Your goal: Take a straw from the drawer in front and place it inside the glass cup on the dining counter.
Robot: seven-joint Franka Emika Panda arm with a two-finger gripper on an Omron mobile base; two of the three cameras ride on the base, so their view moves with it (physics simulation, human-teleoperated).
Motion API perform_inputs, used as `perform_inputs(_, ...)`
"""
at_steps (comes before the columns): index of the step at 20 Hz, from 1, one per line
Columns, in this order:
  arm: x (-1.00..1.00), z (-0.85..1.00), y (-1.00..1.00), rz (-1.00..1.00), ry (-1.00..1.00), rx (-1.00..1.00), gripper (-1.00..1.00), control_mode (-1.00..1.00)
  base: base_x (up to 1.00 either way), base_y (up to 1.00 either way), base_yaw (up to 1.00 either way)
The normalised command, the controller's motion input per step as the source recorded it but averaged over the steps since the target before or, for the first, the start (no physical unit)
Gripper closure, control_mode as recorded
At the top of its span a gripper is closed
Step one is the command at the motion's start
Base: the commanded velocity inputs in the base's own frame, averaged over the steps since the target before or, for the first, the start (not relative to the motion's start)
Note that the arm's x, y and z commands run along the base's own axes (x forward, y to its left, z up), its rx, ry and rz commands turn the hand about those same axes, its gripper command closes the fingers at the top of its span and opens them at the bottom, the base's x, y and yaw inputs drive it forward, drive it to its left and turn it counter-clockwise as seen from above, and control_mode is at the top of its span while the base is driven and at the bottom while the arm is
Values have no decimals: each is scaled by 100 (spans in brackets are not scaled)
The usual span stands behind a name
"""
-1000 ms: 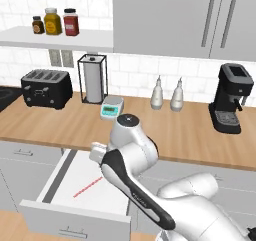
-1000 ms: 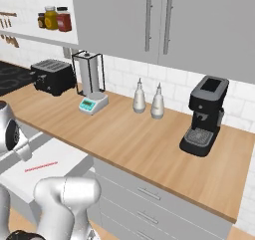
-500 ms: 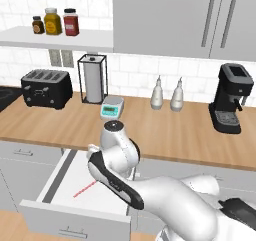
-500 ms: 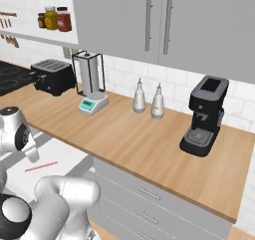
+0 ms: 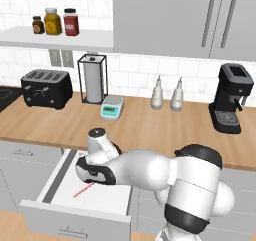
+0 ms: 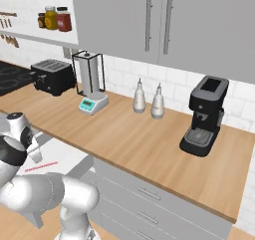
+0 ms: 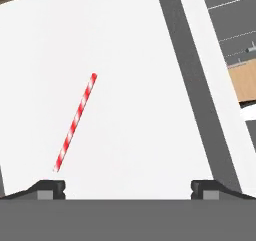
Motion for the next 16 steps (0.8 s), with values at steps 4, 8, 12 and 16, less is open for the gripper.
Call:
perform_inputs(4,45,-29,7,0,17,-4,-100,-100,0,0,0)
perform_inputs(8,6,-31,26,0,1,-4,-100,-100,0,0,0)
perform_inputs(12,0,-47,14,0,-7,-2,-100,-100,0,0,0)
perform_inputs(16,0,-60,0,0,-3,0,-100,-100,0,0,0)
